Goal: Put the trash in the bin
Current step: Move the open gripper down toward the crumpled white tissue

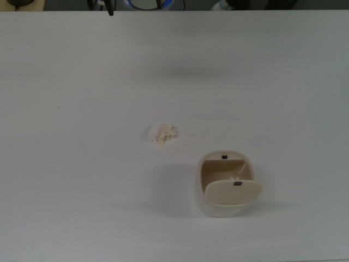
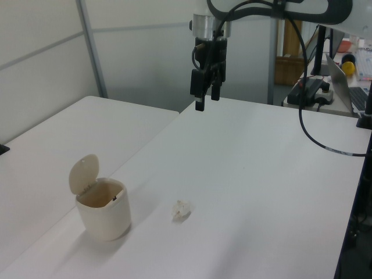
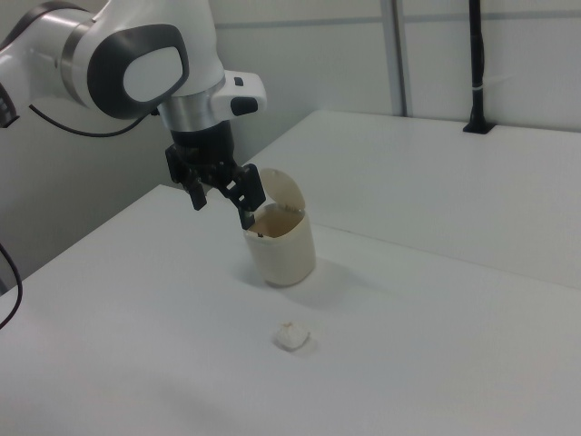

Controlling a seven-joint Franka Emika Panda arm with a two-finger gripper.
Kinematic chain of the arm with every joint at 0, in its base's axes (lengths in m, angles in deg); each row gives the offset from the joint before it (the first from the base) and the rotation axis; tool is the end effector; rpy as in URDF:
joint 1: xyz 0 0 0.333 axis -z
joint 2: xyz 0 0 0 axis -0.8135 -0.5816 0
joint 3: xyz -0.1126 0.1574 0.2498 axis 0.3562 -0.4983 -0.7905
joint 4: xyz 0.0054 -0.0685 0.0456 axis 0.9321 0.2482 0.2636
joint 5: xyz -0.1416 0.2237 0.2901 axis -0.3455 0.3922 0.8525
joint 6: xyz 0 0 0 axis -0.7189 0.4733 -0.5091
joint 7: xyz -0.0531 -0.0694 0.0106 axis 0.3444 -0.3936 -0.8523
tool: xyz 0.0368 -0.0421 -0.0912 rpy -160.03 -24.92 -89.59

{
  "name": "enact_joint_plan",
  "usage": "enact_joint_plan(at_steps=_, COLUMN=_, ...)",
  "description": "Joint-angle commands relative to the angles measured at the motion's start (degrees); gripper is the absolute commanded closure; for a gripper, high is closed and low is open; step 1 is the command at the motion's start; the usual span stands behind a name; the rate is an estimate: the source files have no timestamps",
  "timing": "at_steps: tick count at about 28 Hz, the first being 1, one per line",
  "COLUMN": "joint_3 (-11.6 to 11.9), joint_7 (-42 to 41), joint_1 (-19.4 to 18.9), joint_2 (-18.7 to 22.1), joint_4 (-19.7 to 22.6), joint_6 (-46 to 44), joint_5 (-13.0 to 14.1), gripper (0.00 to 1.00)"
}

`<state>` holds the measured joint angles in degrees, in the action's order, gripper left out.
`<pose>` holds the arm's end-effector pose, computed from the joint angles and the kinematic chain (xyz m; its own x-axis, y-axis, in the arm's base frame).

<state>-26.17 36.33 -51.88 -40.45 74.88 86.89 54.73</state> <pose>0.5642 -0.0030 0.6607 0.9976 0.0453 0.0516 0.0520 -0.9891 -0.1376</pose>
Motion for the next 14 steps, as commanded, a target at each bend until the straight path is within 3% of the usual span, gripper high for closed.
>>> enact_joint_plan(at_steps=1, joint_3=0.2, joint_7=1.0, joint_1=-4.1, joint_2=-2.4, joint_4=4.7, joint_6=5.2, joint_5=-3.2, gripper=0.00)
enact_joint_plan(at_steps=6, joint_3=0.2, joint_7=1.8, joint_1=-6.1, joint_2=-3.6, joint_4=11.0, joint_6=12.9, joint_5=-5.1, gripper=0.00)
enact_joint_plan(at_steps=10, joint_3=0.2, joint_7=7.6, joint_1=-6.9, joint_2=-6.2, joint_4=11.9, joint_6=16.6, joint_5=-5.6, gripper=0.00)
enact_joint_plan(at_steps=14, joint_3=0.2, joint_7=10.3, joint_1=-8.3, joint_2=-9.9, joint_4=11.8, joint_6=19.4, joint_5=-8.2, gripper=0.00)
